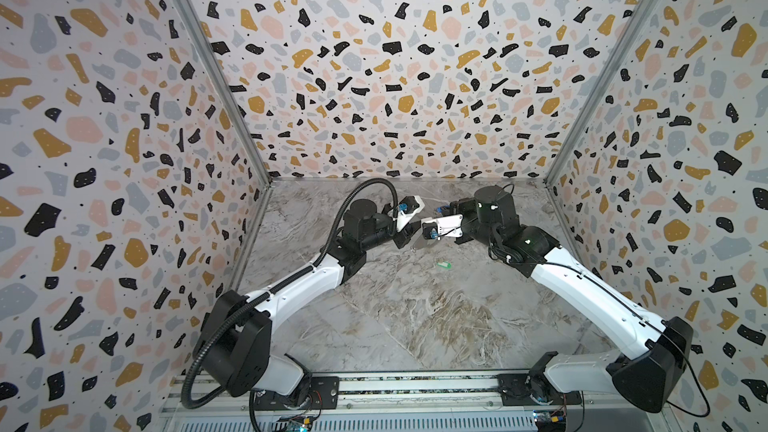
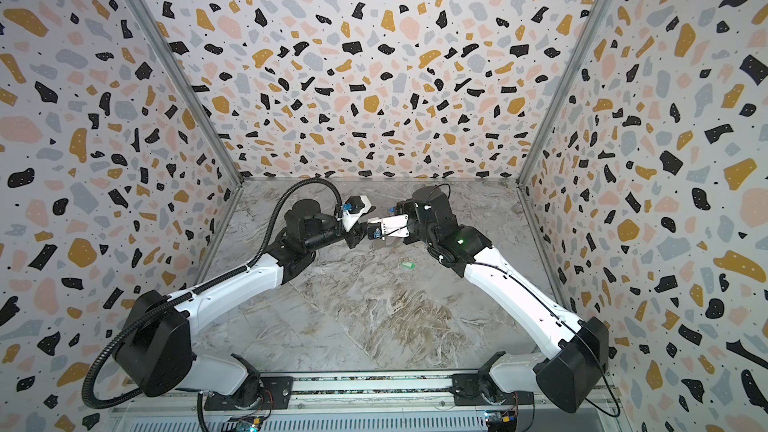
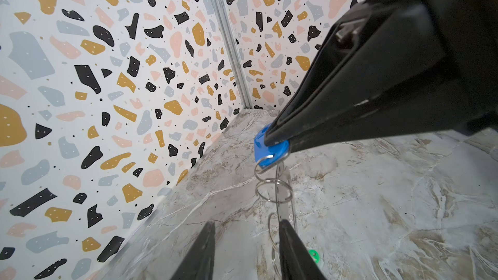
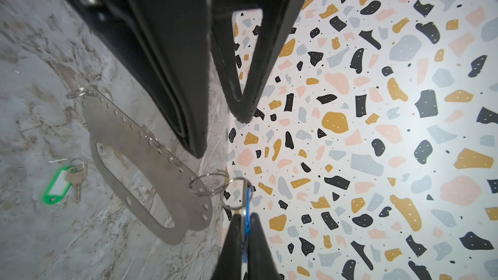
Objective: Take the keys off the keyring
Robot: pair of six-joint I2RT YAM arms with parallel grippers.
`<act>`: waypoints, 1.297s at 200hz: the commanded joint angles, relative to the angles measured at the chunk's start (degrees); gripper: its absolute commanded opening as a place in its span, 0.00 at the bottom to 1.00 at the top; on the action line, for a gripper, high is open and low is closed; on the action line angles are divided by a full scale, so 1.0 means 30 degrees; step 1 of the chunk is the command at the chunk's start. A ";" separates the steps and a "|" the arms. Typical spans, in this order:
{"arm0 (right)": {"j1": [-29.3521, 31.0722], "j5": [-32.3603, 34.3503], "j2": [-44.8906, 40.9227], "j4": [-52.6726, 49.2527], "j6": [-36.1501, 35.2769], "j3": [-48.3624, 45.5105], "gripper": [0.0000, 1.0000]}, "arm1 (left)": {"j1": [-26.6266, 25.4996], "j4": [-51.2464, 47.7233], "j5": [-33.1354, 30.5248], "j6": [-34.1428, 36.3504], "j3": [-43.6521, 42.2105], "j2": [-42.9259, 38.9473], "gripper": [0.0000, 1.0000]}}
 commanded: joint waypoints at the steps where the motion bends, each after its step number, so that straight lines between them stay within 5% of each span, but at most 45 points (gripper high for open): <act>1: 0.0110 -0.0602 -0.0772 0.0890 -0.0180 -0.0047 0.00 | 0.0069 0.1099 0.0749 -0.0446 0.0496 0.0195 0.40; 197: 0.0058 -0.2136 -0.1022 0.2292 -0.0773 -0.0816 0.00 | 0.0069 0.3246 0.1630 -0.1615 -0.0466 0.0410 0.32; 259: 0.0054 -0.2510 -0.1137 0.2360 -0.0779 -0.0880 0.00 | 0.0061 0.3436 0.1711 -0.1432 -0.0826 0.0101 0.18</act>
